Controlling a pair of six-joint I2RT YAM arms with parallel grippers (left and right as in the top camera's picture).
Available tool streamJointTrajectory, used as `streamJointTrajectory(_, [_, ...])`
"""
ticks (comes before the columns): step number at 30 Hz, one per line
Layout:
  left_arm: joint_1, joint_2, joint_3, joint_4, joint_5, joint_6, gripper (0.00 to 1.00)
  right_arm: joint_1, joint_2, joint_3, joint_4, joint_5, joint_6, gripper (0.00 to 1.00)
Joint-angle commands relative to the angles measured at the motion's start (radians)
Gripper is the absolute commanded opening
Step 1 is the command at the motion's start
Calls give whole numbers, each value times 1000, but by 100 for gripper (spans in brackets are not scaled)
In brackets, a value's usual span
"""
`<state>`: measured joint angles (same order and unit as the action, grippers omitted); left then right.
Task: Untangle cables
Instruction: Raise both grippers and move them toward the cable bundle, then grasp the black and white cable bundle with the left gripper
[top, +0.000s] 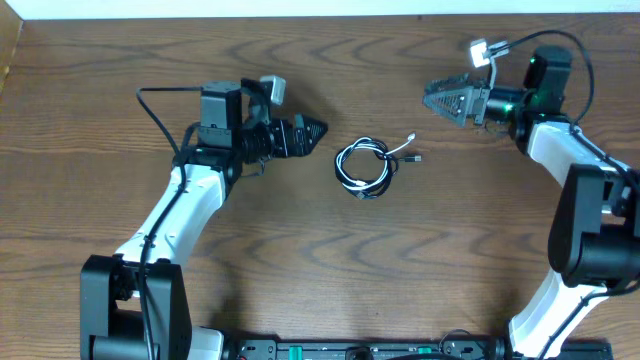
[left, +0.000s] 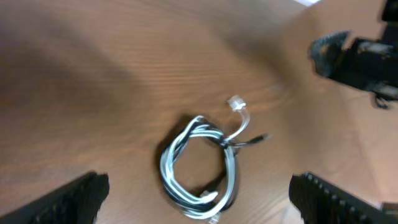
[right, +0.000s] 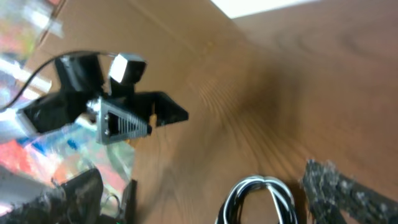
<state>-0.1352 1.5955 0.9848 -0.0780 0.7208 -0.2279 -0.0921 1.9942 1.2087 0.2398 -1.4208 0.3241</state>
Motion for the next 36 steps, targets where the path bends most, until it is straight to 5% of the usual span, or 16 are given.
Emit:
streamJointTrajectory(1, [3, 5, 15, -91, -164, 60, 98, 27, 21, 12, -188, 134, -214, 99])
streamJointTrajectory(5, [3, 5, 15, -153, -184, 60, 98, 90, 16, 12, -432, 394, -391, 99])
streamJointTrajectory(11, [3, 5, 15, -166, -183, 59, 98, 182, 15, 13, -572, 621, -446, 99])
streamJointTrajectory(20, [3, 8, 14, -209, -157, 25, 98, 203, 14, 12, -589, 615, -381, 99])
streamJointTrajectory(24, [-10, 29, 12, -214, -157, 11, 79, 206, 15, 12, -594, 613, -294, 99])
streamJointTrajectory(28, [-61, 63, 11, -208, -156, -10, 70, 219, 15, 12, -595, 614, -278, 55])
streamJointTrajectory(36, [-197, 123, 11, -102, -273, -174, 69, 225, 15, 12, -592, 679, -135, 43])
